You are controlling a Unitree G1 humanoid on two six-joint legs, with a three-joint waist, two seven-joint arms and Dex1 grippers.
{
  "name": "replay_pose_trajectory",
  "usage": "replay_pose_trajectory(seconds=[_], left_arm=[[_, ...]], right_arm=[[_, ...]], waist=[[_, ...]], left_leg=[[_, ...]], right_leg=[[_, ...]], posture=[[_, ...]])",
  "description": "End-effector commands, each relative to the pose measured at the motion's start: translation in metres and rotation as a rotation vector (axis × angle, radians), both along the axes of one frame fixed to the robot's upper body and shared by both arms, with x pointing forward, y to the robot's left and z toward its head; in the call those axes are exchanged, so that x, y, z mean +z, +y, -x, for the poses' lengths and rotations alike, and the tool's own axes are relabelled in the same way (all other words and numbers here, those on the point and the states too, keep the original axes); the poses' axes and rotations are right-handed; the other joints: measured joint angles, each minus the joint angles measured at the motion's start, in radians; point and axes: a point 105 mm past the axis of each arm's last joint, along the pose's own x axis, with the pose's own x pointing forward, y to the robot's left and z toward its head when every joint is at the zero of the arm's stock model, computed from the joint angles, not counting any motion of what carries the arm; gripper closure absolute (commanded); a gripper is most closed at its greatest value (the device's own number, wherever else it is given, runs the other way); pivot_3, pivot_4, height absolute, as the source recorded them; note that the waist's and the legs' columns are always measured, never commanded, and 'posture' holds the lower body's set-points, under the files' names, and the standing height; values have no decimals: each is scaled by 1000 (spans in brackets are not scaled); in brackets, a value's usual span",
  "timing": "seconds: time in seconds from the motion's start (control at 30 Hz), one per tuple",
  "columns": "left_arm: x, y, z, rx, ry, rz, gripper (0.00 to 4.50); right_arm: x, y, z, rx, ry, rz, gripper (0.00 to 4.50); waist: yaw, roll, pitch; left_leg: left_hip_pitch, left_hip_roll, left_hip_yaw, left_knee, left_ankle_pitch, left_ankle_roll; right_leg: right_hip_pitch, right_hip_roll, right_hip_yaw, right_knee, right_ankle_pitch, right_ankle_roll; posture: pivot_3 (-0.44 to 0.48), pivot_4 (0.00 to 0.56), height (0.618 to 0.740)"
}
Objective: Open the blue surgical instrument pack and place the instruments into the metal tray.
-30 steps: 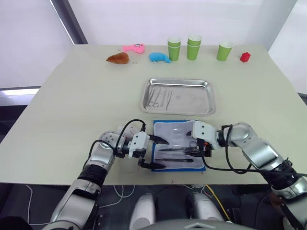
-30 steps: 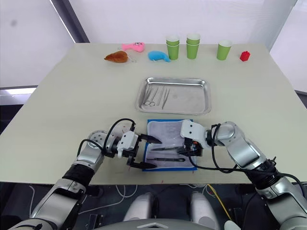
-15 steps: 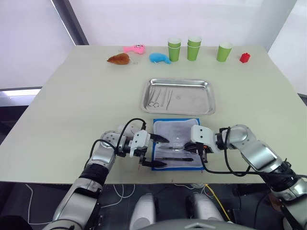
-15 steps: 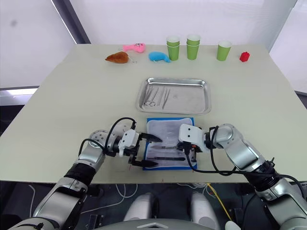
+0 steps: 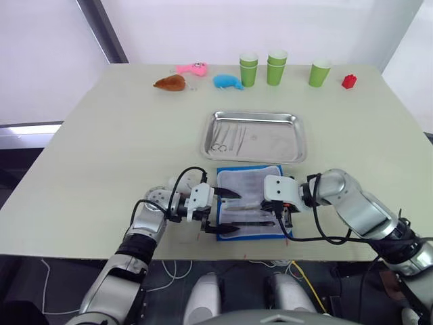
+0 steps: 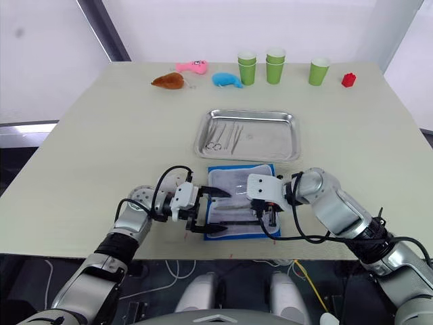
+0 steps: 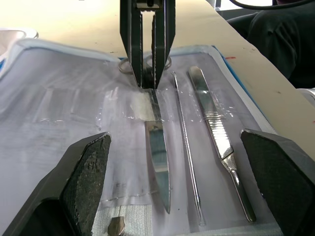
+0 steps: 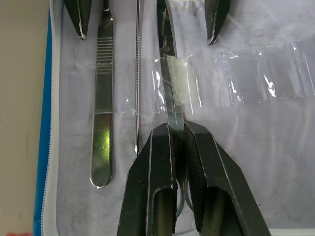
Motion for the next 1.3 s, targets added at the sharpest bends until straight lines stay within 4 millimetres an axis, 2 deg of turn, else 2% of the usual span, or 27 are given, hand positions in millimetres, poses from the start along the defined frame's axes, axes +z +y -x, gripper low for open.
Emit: replay_pose_trajectory(seconds=[0.03, 0.37, 0.73, 1.0, 1.3], left_arm=[[-43, 1, 21, 3, 155, -103, 0], [-48, -2, 23, -5, 172, -114, 0], [-50, -4, 27, -15, 184, -116, 0], [-51, -5, 29, -25, 189, -115, 0], [-54, -4, 29, -40, 200, -162, 0]], right_arm=[[19, -1, 0, 30, -65, 34, 4331], [24, -6, 3, 21, -73, 109, 4331], [22, -24, 8, -2, -41, 181, 4331], [31, -45, 10, -38, -46, 210, 4331], [41, -83, 9, -133, -44, 241, 4331]], waist=[[3, 0, 0], [8, 2, -1], [12, 5, -2], [12, 7, -3], [12, 9, -4]], left_leg=[[0, 0, 0, 0, 0, 0], [-1, 0, 0, -1, 0, 0], [-2, 0, 0, -1, 0, 0], [-5, -1, 0, -2, 0, 0], [-9, -2, 0, -2, 0, 0]], right_leg=[[0, 0, 0, 0, 0, 0], [-2, 0, 0, -1, 0, 0], [-3, -2, 0, -2, 0, 0], [-6, -2, 0, -3, 0, 0], [-9, -2, -1, -4, 0, 1]], posture=[[0, 150, 739], [0, 150, 739], [0, 150, 739], [0, 150, 739], [0, 150, 739]])
